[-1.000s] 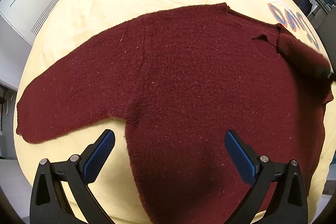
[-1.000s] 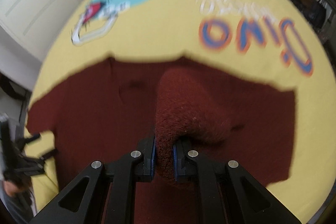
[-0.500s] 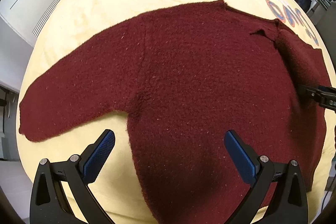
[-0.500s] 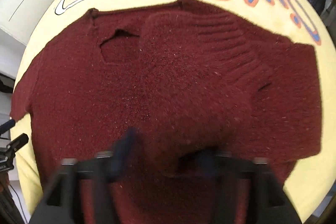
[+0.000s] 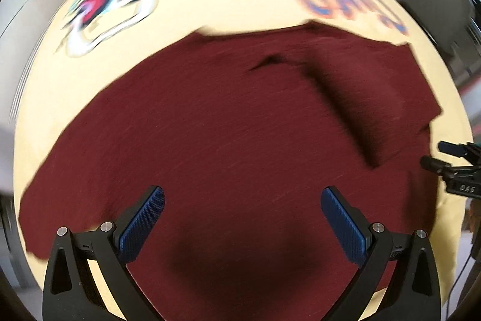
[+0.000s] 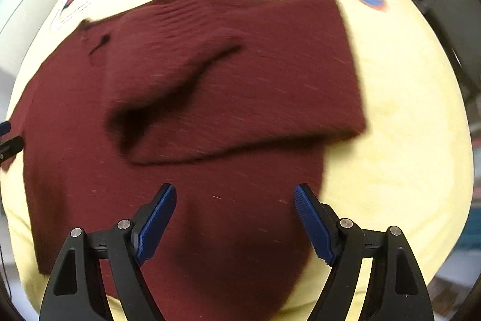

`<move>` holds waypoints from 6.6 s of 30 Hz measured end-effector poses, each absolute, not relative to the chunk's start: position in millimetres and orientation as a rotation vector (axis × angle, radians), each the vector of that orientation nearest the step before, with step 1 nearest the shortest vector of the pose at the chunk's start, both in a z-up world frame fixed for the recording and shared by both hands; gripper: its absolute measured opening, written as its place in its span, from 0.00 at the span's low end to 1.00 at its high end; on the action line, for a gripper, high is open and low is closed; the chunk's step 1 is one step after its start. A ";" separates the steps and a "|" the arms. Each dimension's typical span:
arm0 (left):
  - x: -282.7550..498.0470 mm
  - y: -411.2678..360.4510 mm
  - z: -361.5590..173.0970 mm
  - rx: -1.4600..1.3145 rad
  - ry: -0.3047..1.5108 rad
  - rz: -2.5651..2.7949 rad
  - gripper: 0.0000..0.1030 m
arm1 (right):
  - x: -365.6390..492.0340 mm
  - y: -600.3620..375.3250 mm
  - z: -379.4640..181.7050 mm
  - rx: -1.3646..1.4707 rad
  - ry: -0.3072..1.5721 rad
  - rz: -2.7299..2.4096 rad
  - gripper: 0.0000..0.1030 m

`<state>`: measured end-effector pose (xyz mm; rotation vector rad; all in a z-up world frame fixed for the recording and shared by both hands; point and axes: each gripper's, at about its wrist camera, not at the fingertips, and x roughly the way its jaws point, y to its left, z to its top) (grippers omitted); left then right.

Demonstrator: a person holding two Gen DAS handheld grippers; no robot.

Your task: Fold small clothes

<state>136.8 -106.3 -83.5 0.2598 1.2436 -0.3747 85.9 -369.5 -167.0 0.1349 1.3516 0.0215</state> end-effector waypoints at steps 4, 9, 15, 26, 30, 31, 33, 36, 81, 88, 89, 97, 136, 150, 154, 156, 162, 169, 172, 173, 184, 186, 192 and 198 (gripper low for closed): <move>143.2 -184.0 -82.0 0.383 1.205 -0.477 0.99 | 72.3 -401.2 -169.4 0.226 1.328 -0.038 0.80; 145.8 -257.7 -103.1 0.552 1.186 -0.524 0.99 | 58.0 -429.4 -172.8 0.291 1.316 -0.061 0.79; 152.1 -288.5 -152.3 0.689 1.230 -0.462 0.85 | 54.8 -444.9 -180.8 0.332 1.316 -0.080 0.80; 184.0 -207.4 -136.7 0.530 1.203 -0.477 0.11 | 51.3 -449.2 -186.3 0.354 1.316 -0.078 0.79; 198.5 -142.0 -127.0 0.367 1.198 -0.429 0.11 | 58.2 -443.8 -182.3 0.364 1.301 -0.083 0.80; 201.4 -124.0 -126.1 0.312 1.197 -0.416 0.11 | 59.3 -441.9 -180.8 0.364 1.298 -0.080 0.80; 206.3 -90.5 -130.1 0.220 1.196 -0.390 0.11 | 64.1 -435.6 -177.6 0.354 1.292 -0.075 0.79; 208.6 -57.1 -146.6 0.117 1.216 -0.359 0.11 | 64.1 -428.9 -173.2 0.346 1.287 -0.060 0.80; 248.2 30.1 -135.2 -0.102 1.297 -0.246 0.09 | 80.2 -420.1 -180.8 0.278 1.335 -0.080 0.80; 224.5 76.6 -130.4 -0.081 1.284 -0.190 0.09 | 112.2 -431.9 -168.9 0.268 1.280 -0.087 0.79; 220.9 76.9 -139.0 -0.074 1.297 -0.185 0.09 | 119.2 -432.9 -170.1 0.276 1.275 -0.078 0.80; 220.2 65.7 -162.4 -0.076 1.301 -0.175 0.09 | 180.4 -416.2 -203.2 0.366 1.324 0.025 0.40; 195.1 -36.4 -129.8 0.032 0.995 -0.239 0.99 | 148.1 -246.8 -126.6 -0.043 0.965 0.139 0.99; 179.1 -29.8 -198.8 0.110 1.065 -0.202 0.99 | 138.4 -253.5 -206.2 -0.119 1.063 0.094 0.99; 179.7 -26.8 -201.0 0.104 1.084 -0.208 0.99 | 136.5 -277.3 -210.1 -0.050 1.075 0.079 1.00; 182.1 -27.7 -201.1 0.111 1.101 -0.201 0.99 | 135.7 -281.8 -212.3 -0.008 1.087 0.090 1.00; 189.4 -14.4 -185.0 0.093 1.153 -0.198 0.99 | 119.3 -272.1 -186.0 -0.072 1.076 0.096 1.00; 170.8 73.0 -114.7 -0.061 1.063 -0.046 0.99 | 75.7 -283.1 -142.4 -0.056 1.047 0.072 1.00; 162.2 127.5 -95.1 -0.114 1.079 0.053 0.99 | 61.4 -290.6 -130.4 -0.034 1.035 0.072 1.00; 157.6 151.6 -90.3 -0.162 1.077 0.084 0.99 | 58.3 -292.7 -124.4 -0.022 1.028 0.076 1.00; 123.5 333.6 -132.0 -0.515 1.114 0.419 0.99 | 20.4 -332.7 -140.1 0.020 1.101 -0.016 1.00; 128.7 349.1 -145.7 -0.539 1.137 0.447 0.99 | 16.2 -340.4 -141.4 0.033 1.107 -0.040 1.00; 137.6 391.1 -187.5 -0.762 1.136 0.486 0.99 | 14.6 -351.1 -149.6 0.025 1.144 -0.090 1.00; 147.8 404.5 -192.1 -0.785 1.123 0.486 0.85 | 11.7 -350.2 -154.8 0.042 1.162 -0.090 1.00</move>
